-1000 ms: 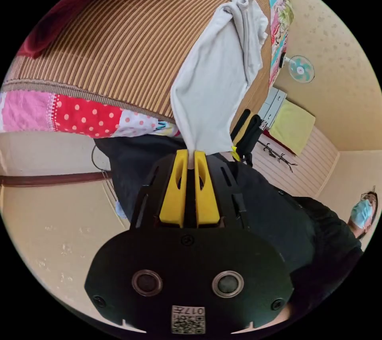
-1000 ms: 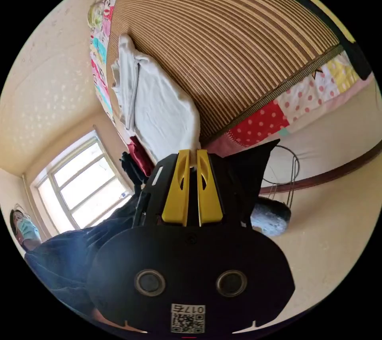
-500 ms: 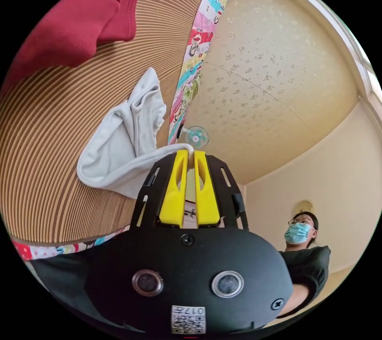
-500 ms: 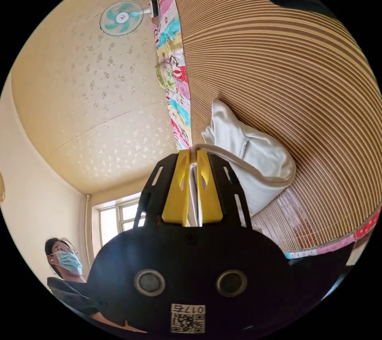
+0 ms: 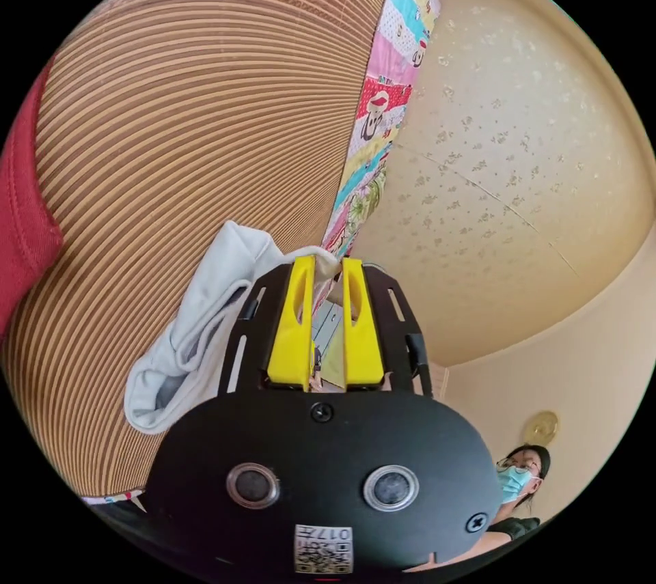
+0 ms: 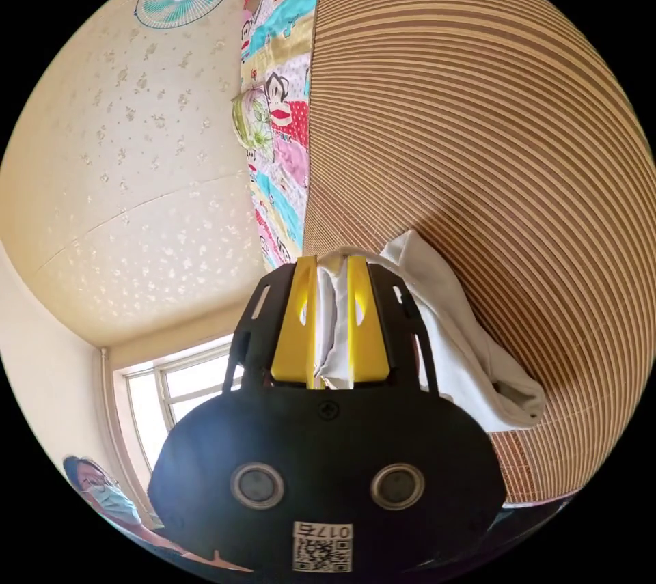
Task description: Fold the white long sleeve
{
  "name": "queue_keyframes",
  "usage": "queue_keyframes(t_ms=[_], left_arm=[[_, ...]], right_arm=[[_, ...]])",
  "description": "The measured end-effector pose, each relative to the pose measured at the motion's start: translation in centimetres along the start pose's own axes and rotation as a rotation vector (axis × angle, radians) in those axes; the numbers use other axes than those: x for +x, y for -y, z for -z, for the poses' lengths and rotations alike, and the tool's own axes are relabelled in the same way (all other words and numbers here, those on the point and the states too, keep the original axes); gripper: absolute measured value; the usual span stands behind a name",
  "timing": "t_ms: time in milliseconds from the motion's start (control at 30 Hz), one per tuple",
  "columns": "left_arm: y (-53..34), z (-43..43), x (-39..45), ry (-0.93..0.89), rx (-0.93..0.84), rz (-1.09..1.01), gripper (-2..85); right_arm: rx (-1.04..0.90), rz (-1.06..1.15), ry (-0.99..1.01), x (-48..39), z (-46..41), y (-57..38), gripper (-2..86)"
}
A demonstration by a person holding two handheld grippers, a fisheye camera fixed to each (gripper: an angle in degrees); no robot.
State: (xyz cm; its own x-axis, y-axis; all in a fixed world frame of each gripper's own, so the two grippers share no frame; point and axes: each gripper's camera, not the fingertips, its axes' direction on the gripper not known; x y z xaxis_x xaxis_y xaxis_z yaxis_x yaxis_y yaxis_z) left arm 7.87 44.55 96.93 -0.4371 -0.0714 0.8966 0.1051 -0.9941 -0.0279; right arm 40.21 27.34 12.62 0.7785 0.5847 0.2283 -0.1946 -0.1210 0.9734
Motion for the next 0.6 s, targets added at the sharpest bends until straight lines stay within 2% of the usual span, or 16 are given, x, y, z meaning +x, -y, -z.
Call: queue_keyframes(t_ms=[100, 167, 300, 333, 467, 533, 600], left_arm=[[0.0, 0.7, 0.0, -0.094, 0.074, -0.071, 9.3], [-0.6, 1.1, -0.2, -0.024, 0.012, -0.107, 10.9], [-4.9, 1.8, -2.8, 0.456, -0.174, -0.187, 15.0], [-6.5, 1.9, -3.8, 0.573, -0.205, -0.217, 15.9], [-9.9, -0.4, -7.7, 0.732, -0.385, -0.266, 15.3], [-11.1, -2.5, -10.5, 0.820, -0.499, -0.252, 7.9], [-11.5, -2.8, -11.4, 0.823, -0.517, -0.280, 5.8]], right_arm=[[0.046, 0.107, 0.021, 2.2, -0.6, -0.9, 9.3], [0.004, 0.191, -0.018, 4.0, -0.7, -2.2, 9.6], [-0.161, 0.349, -0.396, 11.5, -2.3, -8.1, 10.5], [-0.193, 0.365, -0.430, 12.9, -2.8, -8.9, 10.6], [-0.449, 0.516, -0.719, 21.3, -8.8, -14.5, 7.3], [-0.486, 0.592, -0.852, 24.1, -11.0, -16.5, 5.0], [-0.498, 0.578, -0.887, 28.1, -12.0, -17.7, 4.3]])
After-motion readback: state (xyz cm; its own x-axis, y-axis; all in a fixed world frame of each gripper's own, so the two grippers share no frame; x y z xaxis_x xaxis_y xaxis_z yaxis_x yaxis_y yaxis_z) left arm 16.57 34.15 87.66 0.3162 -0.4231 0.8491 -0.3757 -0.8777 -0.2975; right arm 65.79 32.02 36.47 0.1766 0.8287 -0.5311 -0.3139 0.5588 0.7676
